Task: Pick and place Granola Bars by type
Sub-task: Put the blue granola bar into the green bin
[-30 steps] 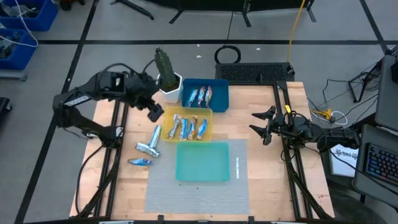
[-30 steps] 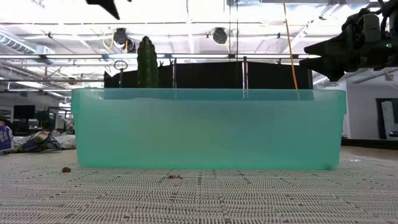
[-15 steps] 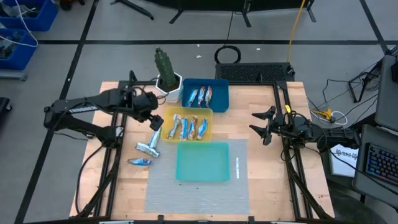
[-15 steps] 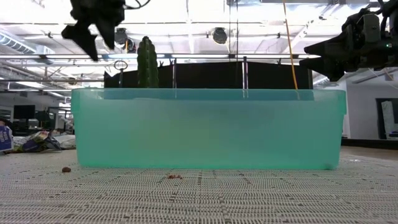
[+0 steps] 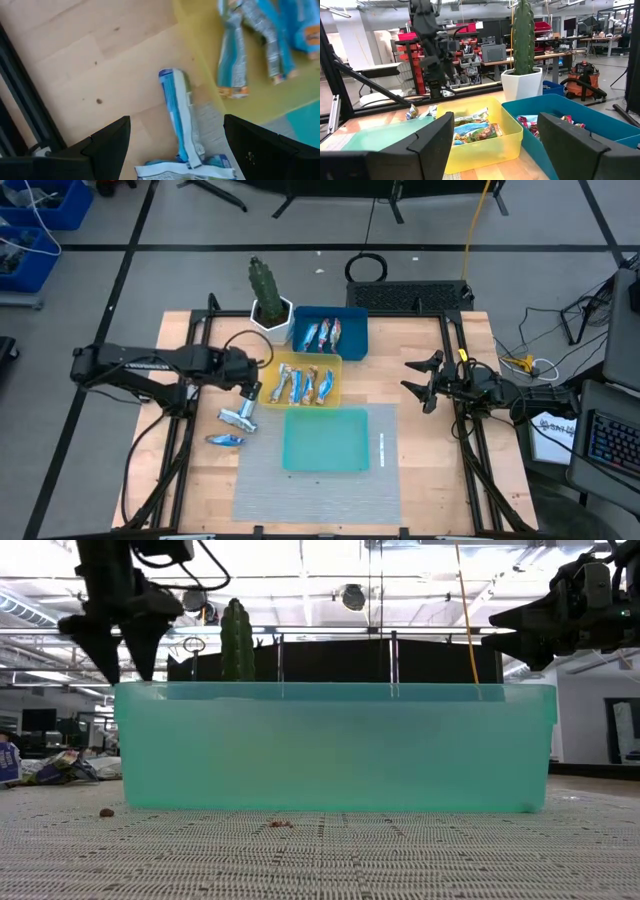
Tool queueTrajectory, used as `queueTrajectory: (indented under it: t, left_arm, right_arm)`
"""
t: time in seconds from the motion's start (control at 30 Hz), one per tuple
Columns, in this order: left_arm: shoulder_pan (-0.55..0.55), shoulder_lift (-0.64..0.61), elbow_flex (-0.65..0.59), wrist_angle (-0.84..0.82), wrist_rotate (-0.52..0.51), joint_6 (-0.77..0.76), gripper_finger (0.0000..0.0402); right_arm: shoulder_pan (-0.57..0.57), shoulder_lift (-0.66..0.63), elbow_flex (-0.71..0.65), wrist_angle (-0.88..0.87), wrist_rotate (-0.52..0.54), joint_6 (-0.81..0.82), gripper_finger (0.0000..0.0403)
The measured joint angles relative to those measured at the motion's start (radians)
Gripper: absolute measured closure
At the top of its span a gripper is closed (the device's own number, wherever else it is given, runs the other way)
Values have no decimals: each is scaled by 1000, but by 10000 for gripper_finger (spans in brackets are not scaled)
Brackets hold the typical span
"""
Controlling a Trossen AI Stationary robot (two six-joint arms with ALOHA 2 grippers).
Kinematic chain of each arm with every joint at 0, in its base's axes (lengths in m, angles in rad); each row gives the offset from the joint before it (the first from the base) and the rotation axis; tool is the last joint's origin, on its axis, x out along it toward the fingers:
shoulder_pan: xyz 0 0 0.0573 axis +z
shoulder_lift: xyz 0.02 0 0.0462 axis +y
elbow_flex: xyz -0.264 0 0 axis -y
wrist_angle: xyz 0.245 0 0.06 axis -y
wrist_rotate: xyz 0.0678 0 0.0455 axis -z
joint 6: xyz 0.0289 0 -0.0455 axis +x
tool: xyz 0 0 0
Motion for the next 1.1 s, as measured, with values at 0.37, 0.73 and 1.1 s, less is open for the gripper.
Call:
queueTrajectory:
  t: [0.37, 0.73, 1.1]
  left_arm:
    - [-126, 0, -124, 25, -6, -223, 78]
    - [-227, 18, -223, 196, -28, -355, 78]
    - [-250, 94, -288, 299, -52, -372, 78]
  right_arm:
    - [0, 0, 0, 0, 0, 0, 124]
    - [0, 0, 0, 0, 0, 0, 124]
    - [0, 0, 0, 0, 0, 0, 124]
